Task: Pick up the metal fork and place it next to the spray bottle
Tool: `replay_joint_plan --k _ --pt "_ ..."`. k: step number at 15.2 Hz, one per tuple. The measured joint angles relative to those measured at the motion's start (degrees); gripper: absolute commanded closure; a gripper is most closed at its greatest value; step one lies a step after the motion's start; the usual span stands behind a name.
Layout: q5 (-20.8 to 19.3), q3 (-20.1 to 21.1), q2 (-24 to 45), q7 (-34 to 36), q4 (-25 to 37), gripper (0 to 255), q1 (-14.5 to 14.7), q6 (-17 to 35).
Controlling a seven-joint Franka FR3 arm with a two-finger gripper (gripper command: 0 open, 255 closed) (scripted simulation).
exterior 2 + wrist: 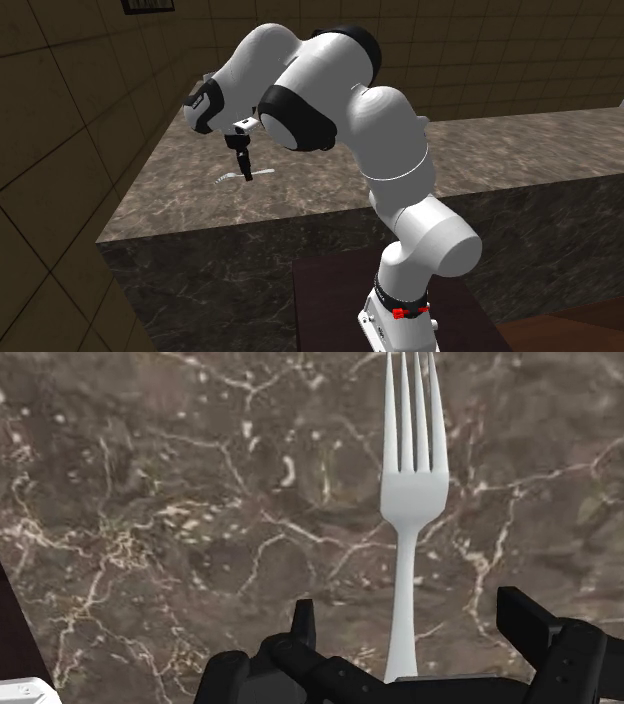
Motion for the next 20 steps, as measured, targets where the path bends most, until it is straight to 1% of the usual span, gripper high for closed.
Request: replay_joint_plan --k 2,3,13,20 --pt "0.01 0.01 0.00 0.00 0.00 0 -0.01 0.01" --pt "0.01 0.01 0.00 0.00 0.00 255 -0.01 0.01" --pt "0.01 0.01 -0.01 -0.01 0.00 255 -0.01 0.02" --pt "-2.15 -2.34 1.87 1.16 2.48 255 1.63 -3.71"
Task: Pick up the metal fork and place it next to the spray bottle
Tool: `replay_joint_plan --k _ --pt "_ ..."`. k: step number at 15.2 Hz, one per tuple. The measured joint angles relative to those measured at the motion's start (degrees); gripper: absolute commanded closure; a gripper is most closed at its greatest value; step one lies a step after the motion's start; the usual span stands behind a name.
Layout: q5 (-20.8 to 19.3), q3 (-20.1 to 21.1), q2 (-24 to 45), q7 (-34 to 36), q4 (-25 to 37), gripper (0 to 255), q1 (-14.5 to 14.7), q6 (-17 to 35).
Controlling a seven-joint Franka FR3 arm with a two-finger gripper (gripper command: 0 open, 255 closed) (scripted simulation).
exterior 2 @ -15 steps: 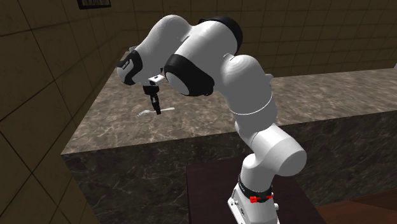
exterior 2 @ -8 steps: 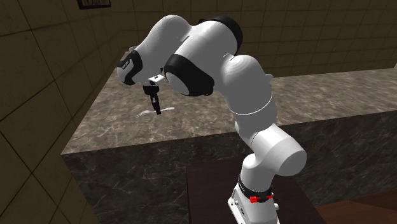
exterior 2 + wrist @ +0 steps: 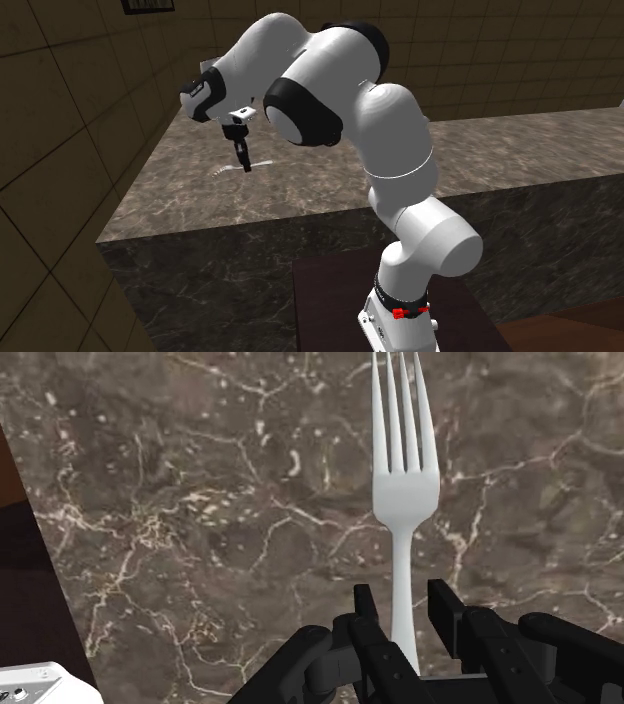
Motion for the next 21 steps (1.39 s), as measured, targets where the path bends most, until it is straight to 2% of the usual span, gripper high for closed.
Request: replay_joint_plan --k 8,21 --pt "-2.80 -3.15 2.58 1.19 3.17 255 2.21 -4.78" --pt "-5.81 -6.05 5.22 2.25 10.89 255 3.21 -13.60"
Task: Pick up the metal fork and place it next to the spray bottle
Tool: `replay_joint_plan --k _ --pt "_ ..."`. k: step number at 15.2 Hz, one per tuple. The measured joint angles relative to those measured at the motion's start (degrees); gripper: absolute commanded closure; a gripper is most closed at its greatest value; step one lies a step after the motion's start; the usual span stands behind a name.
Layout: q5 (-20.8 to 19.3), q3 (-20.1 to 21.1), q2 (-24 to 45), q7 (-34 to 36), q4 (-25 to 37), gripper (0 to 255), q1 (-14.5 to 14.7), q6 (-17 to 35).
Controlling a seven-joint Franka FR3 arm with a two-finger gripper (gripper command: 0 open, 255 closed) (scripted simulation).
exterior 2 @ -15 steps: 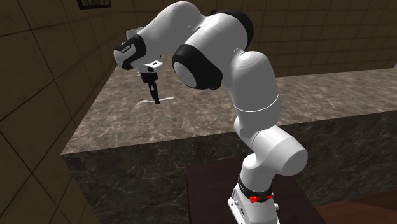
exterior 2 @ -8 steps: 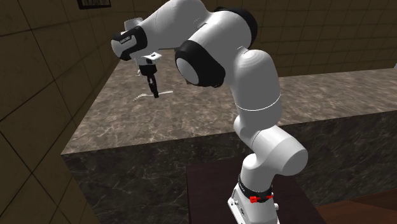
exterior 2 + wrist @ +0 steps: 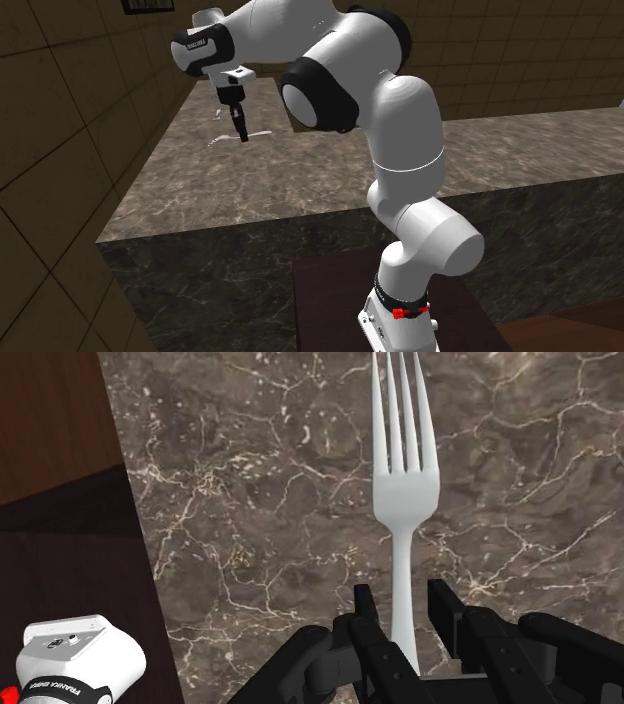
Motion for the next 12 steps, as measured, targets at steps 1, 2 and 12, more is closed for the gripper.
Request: replay_joint_plan --k 1,2,12 --pt "0.05 0.18 -0.11 -0.03 1.02 255 -0.46 -0.85" --pt "-0.03 0.14 -0.06 0.11 1.83 255 -0.51 -1.64" --pt "-0.33 0.52 -0.02 -0.10 10.31 255 -3.30 -9.39"
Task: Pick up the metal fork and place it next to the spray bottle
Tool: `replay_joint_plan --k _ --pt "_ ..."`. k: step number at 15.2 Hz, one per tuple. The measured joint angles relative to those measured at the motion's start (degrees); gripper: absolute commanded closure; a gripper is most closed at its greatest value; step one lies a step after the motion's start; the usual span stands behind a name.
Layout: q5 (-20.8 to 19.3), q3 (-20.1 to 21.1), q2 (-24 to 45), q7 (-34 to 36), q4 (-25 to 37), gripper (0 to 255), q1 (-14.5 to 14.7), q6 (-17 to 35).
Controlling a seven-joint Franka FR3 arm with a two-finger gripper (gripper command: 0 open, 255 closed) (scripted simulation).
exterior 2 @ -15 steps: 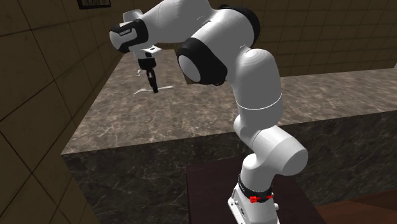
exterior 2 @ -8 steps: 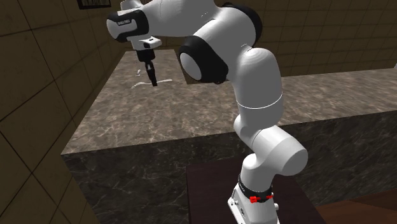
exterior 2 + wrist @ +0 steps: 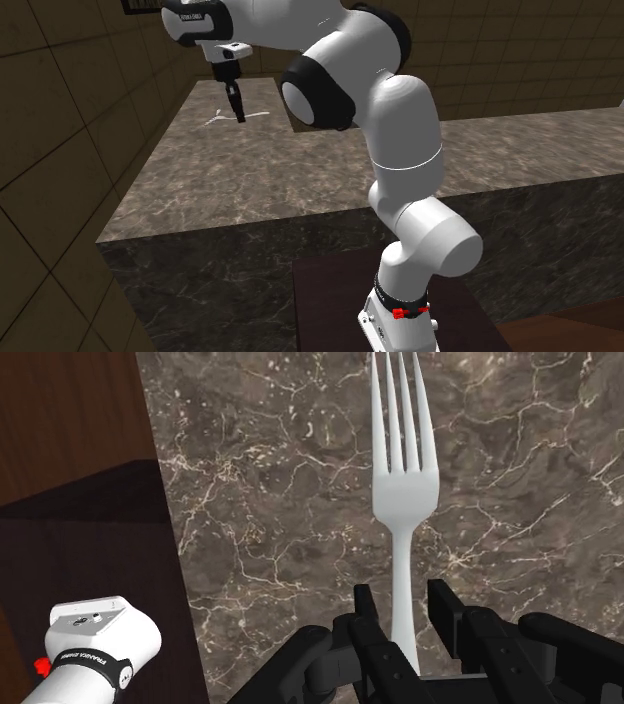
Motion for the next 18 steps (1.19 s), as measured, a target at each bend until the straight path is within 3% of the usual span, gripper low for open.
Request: replay_joint_plan --k 10,18 --pt "1.33 1.99 -1.53 -0.92 10.81 255 -5.85 -8.72" --pt "4.01 4.74 -4.18 -1.92 22.39 255 -13.57 -16.99"
